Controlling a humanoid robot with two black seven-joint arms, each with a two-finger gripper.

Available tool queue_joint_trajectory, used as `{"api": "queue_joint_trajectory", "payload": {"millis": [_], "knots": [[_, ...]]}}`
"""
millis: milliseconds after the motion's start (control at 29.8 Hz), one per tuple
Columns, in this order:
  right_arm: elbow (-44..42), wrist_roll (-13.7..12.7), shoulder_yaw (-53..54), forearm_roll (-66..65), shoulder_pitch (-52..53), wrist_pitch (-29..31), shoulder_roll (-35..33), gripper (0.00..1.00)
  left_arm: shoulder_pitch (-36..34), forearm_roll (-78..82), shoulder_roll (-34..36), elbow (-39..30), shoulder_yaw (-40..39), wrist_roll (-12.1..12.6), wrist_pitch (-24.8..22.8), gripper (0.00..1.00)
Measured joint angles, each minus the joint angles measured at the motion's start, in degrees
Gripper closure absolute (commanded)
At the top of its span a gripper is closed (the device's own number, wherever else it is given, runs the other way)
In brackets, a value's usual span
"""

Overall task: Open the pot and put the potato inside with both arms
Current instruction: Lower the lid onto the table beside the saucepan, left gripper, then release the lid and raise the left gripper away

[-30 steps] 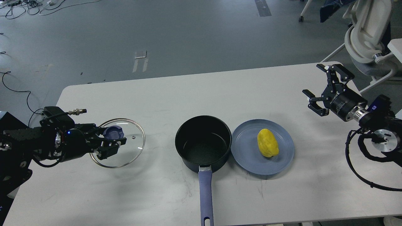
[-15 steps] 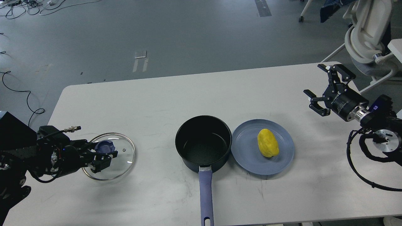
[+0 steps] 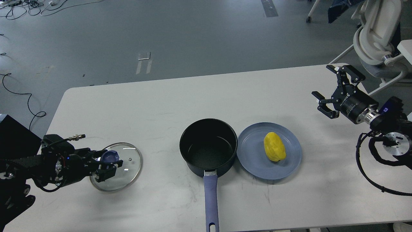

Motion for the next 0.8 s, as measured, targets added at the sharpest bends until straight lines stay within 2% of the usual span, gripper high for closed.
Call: {"api": "queue_joint_trajectory", "payload": {"millis": [168,335,436,537,637,704,805], "knots": [[0.00,0.00,0.02,0.00,0.08,0.00,-0.08,0.02,-1.92,-6.28,0.56,-1.32,-0.62,0.01,-0.11,0.03],[0.01,0.00,0.10,0.00,0.08,0.00,-0.10,0.02,-8.88,-20.71,1.36,-3.00,-0.62,0.01,-3.13,0.03],[0.02,0.00,0.10,0.00,0.11,0.00,-0.10,0.02,-12.82,-35.37,1.38,-3.22,-1.09,0.01,-8.81,0.02],[0.15,0.00,0.09,-0.01,0.31,0.00,-0.12,0.02,-16.21,-54.30,1.14,-3.28,-2.59,0.02,-17.77,0.02],[0.68,0.00,-0.04,-0.17,0.69,0.00,-0.93,0.01,-17.28,-72.28,0.75,-3.29,-4.56,0.02,-24.00,0.02],[1.72,0.00,-0.24,-1.19,1.20,0.00,-2.45,0.01,-17.46,-83.02,-0.26,-3.27,-6.10,0.02,-26.01,0.02],[4.47,0.00,-0.94,-7.07,3.12,0.00,-5.16,0.01,-17.45,-88.53,-2.01,-3.18,-7.79,0.02,-26.87,0.02]]}}
